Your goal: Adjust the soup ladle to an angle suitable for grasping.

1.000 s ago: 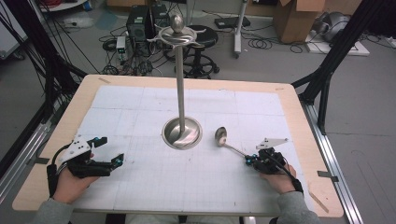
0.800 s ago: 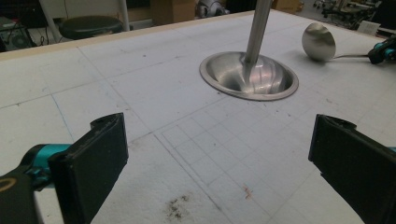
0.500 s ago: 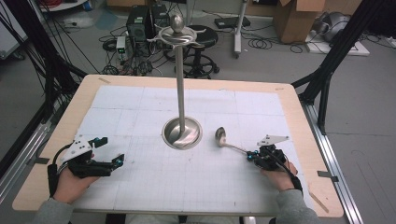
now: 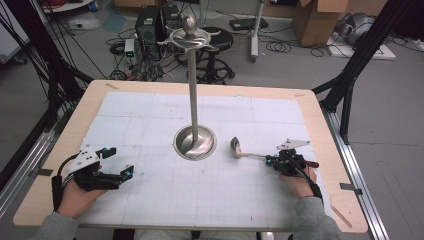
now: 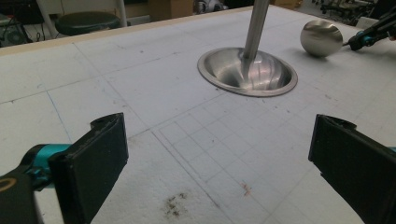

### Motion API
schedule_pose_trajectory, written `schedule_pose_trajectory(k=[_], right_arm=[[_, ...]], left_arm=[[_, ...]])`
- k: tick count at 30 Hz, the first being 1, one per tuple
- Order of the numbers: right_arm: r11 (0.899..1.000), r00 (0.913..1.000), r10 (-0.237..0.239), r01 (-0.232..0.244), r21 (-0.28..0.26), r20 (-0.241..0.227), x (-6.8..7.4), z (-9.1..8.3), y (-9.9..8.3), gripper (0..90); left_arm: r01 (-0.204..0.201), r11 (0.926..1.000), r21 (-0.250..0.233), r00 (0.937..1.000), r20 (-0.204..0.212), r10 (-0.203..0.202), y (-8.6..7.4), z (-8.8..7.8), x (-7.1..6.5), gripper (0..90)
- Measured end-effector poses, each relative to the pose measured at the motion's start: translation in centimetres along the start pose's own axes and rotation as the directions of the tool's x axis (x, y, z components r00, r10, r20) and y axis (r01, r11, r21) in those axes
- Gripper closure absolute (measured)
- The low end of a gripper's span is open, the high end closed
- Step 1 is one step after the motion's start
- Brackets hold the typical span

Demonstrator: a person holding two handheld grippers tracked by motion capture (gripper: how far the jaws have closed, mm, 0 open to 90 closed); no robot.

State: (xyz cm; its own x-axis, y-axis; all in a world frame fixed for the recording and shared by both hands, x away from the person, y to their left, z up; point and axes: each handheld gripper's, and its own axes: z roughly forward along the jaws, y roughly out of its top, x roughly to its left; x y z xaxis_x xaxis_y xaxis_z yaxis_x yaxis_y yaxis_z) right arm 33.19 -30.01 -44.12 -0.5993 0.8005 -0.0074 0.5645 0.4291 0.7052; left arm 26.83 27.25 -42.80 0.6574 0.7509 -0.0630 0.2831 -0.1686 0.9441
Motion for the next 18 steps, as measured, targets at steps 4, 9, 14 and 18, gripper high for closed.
schedule_pose_trajectory(k=[4,9,14,18], right_arm=[[1.000,0.9996,-0.018,0.018,-0.010,0.021,-0.3,0.4,0.3,90.0],[1.000,0.9999,-0.003,0.003,-0.022,0.016,-0.7,0.8,0.5,90.0],[0.998,0.9999,0.009,-0.010,-0.057,-0.015,-0.2,0.2,0.8,90.0],[0.996,0.9994,0.006,-0.009,-0.087,-0.033,0.3,0.4,1.4,90.0]], left_arm=[[0.000,1.0000,0.003,1.0000,-0.001,0.000,0.0,0.0,0.0,5.4],[-0.004,1.0000,0.004,1.0000,0.000,0.004,0.0,0.0,0.0,5.4],[-0.005,1.0000,0.007,1.0000,-0.002,0.005,0.0,0.1,0.0,5.4],[-0.011,0.9999,0.010,0.9999,-0.001,0.011,-0.1,0.1,-0.1,5.4]])
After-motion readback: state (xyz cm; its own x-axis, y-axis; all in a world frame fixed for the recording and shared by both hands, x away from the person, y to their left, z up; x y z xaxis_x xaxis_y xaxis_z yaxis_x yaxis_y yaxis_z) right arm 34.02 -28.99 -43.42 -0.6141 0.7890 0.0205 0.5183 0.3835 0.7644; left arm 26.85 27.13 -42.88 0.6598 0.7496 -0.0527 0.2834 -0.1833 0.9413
